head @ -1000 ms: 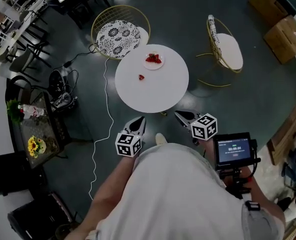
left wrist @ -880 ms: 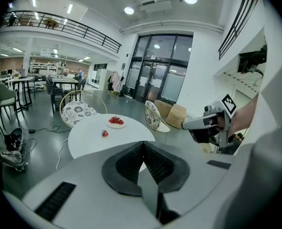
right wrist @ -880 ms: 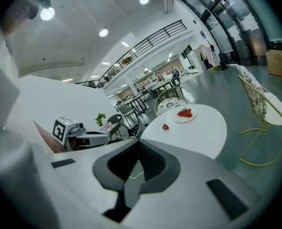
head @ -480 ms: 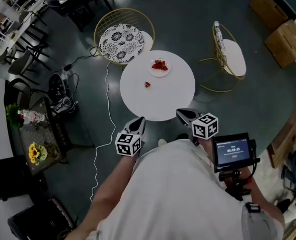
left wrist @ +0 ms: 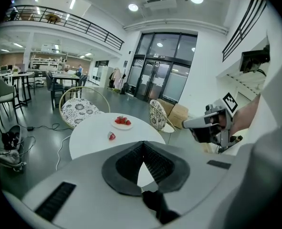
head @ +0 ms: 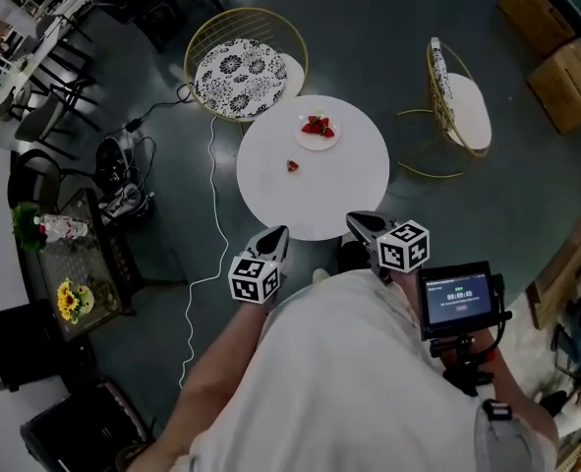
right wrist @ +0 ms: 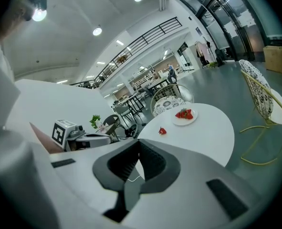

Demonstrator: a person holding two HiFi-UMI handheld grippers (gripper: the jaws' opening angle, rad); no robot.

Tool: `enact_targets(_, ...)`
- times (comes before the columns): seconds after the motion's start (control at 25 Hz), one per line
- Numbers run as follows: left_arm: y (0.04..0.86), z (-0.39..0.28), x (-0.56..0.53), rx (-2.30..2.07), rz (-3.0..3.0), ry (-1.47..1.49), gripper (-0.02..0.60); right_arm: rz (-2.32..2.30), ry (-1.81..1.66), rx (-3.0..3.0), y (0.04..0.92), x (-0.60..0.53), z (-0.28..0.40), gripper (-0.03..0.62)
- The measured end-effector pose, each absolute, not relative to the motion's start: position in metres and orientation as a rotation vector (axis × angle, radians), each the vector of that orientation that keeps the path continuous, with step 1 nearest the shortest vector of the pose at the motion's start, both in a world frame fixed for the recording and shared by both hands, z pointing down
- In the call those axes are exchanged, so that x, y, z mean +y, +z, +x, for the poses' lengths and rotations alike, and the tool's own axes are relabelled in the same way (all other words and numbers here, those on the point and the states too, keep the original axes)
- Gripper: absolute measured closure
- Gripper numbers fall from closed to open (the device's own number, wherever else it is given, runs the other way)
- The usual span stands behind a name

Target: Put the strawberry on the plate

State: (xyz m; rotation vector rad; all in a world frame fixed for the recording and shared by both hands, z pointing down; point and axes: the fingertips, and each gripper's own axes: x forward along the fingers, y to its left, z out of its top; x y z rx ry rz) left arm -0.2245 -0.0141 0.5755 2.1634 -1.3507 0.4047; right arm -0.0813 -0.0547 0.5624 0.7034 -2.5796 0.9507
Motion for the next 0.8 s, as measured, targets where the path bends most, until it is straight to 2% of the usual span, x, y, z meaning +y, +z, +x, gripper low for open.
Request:
enact_targets(0.28,0.592,-0.232,-0.088,-1.411,2.095,0.423,0.575,0.605,0.965,-2.595,0.574,-0.14,-0.094,0.586)
enact_targets(0.64,0.599,-0.228,-0.086,-1.414,2.042,0.353,0.574,0.576,0.943,-2.582,0.573,-0.137,-0.091,0.586)
enact_targets(0.8,0.621,-0.227,-0.125,-1.411,1.971,0.373,0.575,0.543,0.979,-2.558,0.588,-0.182,-0.09,0.586)
